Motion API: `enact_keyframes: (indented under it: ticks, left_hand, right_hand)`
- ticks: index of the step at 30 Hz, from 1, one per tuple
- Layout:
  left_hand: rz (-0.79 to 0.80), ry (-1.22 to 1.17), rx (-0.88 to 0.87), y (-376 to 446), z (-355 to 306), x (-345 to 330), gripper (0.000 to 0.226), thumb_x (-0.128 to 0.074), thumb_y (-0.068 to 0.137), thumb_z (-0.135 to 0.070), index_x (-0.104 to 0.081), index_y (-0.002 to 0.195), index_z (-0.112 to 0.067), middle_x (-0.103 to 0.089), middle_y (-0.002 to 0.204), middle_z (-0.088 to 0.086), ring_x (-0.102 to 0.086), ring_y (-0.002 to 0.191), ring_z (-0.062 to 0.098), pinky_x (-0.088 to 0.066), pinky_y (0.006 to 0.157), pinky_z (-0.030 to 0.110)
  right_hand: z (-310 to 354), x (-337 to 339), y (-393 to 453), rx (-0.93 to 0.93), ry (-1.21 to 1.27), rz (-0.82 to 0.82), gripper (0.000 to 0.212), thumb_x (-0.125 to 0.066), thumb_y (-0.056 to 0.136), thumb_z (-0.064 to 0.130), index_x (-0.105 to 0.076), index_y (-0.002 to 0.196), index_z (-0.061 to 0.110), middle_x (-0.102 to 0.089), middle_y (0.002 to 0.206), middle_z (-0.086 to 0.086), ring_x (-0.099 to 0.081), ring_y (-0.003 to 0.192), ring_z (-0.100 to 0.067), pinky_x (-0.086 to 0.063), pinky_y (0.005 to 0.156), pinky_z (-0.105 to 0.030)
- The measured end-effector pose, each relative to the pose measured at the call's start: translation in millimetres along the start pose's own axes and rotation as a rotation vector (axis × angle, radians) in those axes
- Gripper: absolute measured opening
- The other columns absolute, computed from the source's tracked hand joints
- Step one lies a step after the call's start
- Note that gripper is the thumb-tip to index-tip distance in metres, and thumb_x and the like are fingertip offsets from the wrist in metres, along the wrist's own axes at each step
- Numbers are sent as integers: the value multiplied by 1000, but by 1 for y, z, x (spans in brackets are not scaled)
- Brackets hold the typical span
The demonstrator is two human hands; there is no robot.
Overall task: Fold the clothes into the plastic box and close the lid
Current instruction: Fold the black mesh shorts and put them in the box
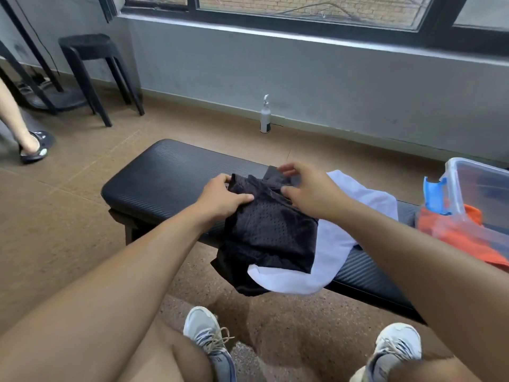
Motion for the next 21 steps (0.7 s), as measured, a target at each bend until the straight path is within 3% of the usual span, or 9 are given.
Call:
enact_keyframes:
  ticks: [2, 6, 9, 12, 15, 18, 21]
  left_hand:
    - [-25, 38, -15, 5, -1, 1, 47, -79, 87, -21, -57, 128, -16, -67, 118, 6, -65, 105, 24, -56, 88, 37]
    - [-43, 73, 12, 12, 1, 7, 37, -72, 90, -12, -58, 123, -22, -69, 115, 7, -66, 102, 25, -57, 91, 41]
    - [-74, 176, 1, 13, 4, 13, 46, -73, 88, -12, -55, 129, -22, -66, 112, 5, -63, 101, 23, -54, 87, 38]
    - [-81, 342, 6, 16, 11, 15, 60, -82, 82, -23, -52, 134, -23, -65, 117, 3, -60, 111, 25, -50, 97, 41]
    - [-13, 483, 36, 18, 18, 11, 66, -83, 82, -30, -51, 138, -21, -63, 132, 8, -57, 123, 30, -48, 104, 45]
    - [-16, 516, 25, 20, 20, 9, 65, -82, 84, -31, -50, 140, -21, -61, 136, 10, -56, 125, 31, -47, 105, 45]
    - [-14, 531, 26, 21, 22, 8, 66, -80, 84, -31, -48, 141, -24, -62, 135, 8, -57, 123, 29, -48, 103, 44]
  right_hand:
    - [-12, 5, -15, 74, -181, 33, 44, -71, 89, 20, -59, 131, 23, -64, 117, 3, -62, 94, -14, -47, 87, -26]
    - [-39, -2, -40, 115, -426, 18, 55, -75, 84, 42, -56, 133, 27, -57, 126, 3, -52, 117, -18, -46, 99, -38]
    - [-57, 1, -44, -127, -393, -6, 68, -73, 83, 54, -48, 136, 18, -57, 125, -4, -54, 118, -26, -47, 94, -40]
    - [-64, 6, -42, -310, -339, 63, 78, -69, 83, 62, -39, 134, 12, -68, 109, -10, -69, 93, -29, -55, 79, -40]
    - [-64, 0, -44, -388, -110, 122, 75, -71, 85, 54, -30, 137, 18, -72, 89, -8, -74, 58, -25, -58, 53, -35]
    - [-61, -10, -45, -362, 32, 105, 84, -78, 81, 44, -27, 144, 23, -71, 93, -7, -73, 57, -22, -52, 42, -30]
    - [-58, -13, -41, -332, 165, 38, 80, -82, 80, 31, -31, 142, 25, -64, 91, -5, -66, 66, -21, -49, 41, -27]
Point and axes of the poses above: each hand's wrist, its own y-axis towards the middle knuckle, its own x-axis out of the back of the hand, z = x × y, the point moved 5 cm from there along y, towards the middle knuckle
